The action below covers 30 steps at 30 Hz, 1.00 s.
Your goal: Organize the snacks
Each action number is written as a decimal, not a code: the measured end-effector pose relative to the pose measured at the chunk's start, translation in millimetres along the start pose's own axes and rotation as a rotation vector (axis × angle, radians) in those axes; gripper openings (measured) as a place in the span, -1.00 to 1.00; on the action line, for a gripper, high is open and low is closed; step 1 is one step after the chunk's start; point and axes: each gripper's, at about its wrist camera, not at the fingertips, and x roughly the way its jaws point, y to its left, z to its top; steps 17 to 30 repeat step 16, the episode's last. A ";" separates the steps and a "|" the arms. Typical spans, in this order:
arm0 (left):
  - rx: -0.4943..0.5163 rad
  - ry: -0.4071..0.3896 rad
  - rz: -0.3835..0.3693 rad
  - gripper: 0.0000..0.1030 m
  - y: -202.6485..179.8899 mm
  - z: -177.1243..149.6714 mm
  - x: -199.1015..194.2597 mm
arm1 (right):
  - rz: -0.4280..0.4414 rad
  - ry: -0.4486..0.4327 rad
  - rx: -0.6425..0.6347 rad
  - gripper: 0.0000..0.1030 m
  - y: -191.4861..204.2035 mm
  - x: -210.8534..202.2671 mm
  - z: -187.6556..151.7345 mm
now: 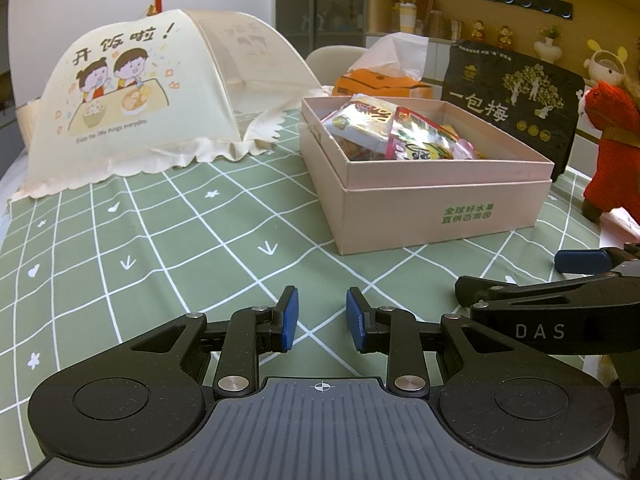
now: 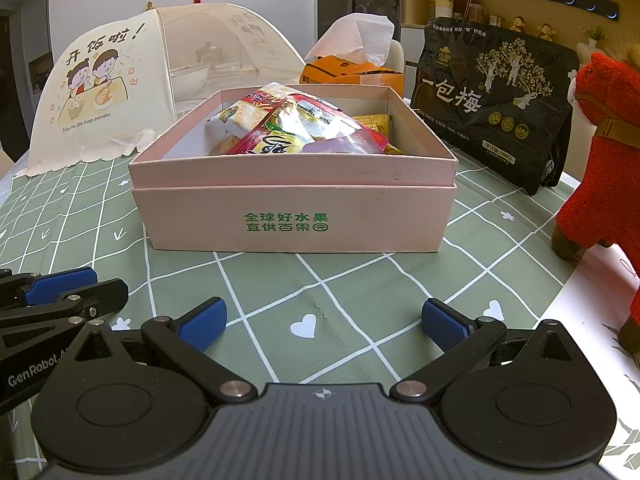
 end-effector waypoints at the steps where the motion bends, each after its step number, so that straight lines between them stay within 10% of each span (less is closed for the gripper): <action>1: 0.001 0.000 0.001 -0.41 -0.3 0.3 0.3 | 0.000 0.000 0.000 1.00 0.0 0.0 0.0; 30: -0.003 -0.002 0.000 -0.41 -1.4 1.0 2.1 | 0.000 0.000 0.000 1.00 -0.1 -0.3 0.0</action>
